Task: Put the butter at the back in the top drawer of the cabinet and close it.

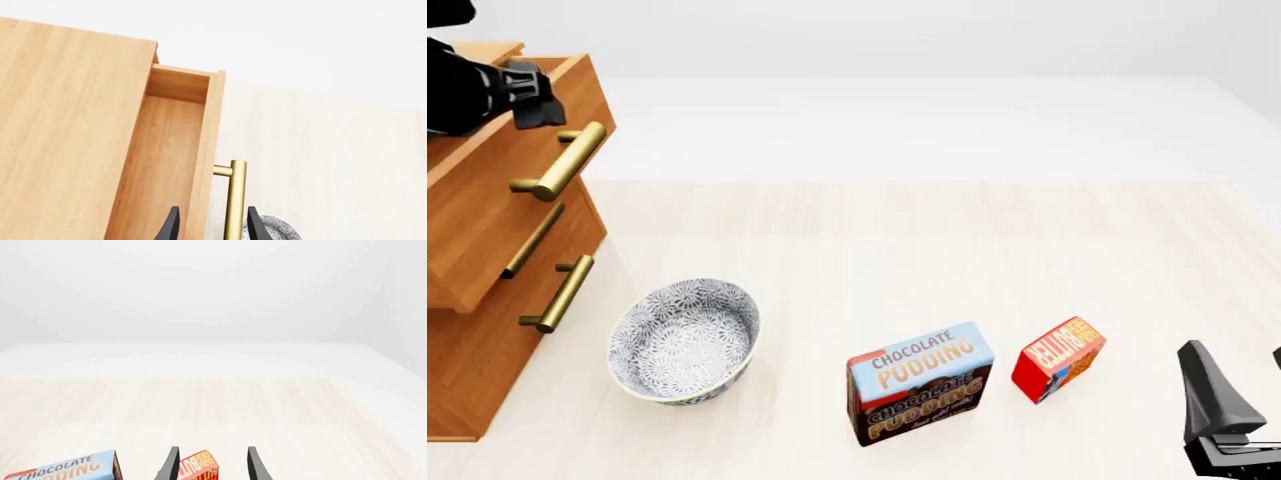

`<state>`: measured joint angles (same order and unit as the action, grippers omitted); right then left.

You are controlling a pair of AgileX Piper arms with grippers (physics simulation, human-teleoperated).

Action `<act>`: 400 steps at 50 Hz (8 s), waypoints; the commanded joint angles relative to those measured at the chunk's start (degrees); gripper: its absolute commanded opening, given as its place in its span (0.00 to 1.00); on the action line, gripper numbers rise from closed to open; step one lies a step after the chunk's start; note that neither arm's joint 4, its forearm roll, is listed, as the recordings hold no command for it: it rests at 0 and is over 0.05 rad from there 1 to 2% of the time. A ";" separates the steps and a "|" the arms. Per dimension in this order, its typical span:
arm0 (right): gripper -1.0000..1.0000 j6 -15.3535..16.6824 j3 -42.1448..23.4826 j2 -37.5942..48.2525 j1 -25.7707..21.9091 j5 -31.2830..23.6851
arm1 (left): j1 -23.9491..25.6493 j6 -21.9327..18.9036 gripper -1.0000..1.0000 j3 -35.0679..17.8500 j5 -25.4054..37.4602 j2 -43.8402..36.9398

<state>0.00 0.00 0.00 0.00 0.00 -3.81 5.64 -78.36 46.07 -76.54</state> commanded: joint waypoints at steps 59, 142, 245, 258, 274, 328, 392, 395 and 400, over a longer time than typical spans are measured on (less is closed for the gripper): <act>1.00 0.00 0.00 0.00 0.00 0.00 | 0.40 1.38 1.00 4.25 -4.70 -3.95; 1.00 0.00 0.00 0.00 0.00 0.00 | 8.26 -2.27 1.00 8.34 -6.99 -7.35; 1.00 0.00 0.00 0.00 0.00 0.00 | 27.39 1.51 1.00 10.28 -9.59 -3.85; 1.00 0.00 0.00 0.00 0.00 0.00 | 27.93 1.29 1.00 10.54 -10.09 -4.34; 1.00 0.00 0.00 0.00 0.00 0.00 | 25.46 -2.11 1.00 5.89 -5.60 -0.50; 1.00 0.00 0.00 0.00 0.00 0.00 | 32.69 -7.58 1.00 -11.20 7.97 2.34; 1.00 0.00 0.00 0.00 0.00 0.00 | 53.96 -0.26 1.00 -19.26 -0.81 -25.87; 1.00 0.00 0.00 0.00 0.00 0.00 | 54.15 -0.41 1.00 -19.65 -0.71 -26.36; 1.00 0.00 0.00 0.00 0.00 0.00 | 54.91 -0.73 1.00 -20.66 -0.45 -28.14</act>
<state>0.00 0.00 0.00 0.00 0.00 49.48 4.80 -97.37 45.55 -101.79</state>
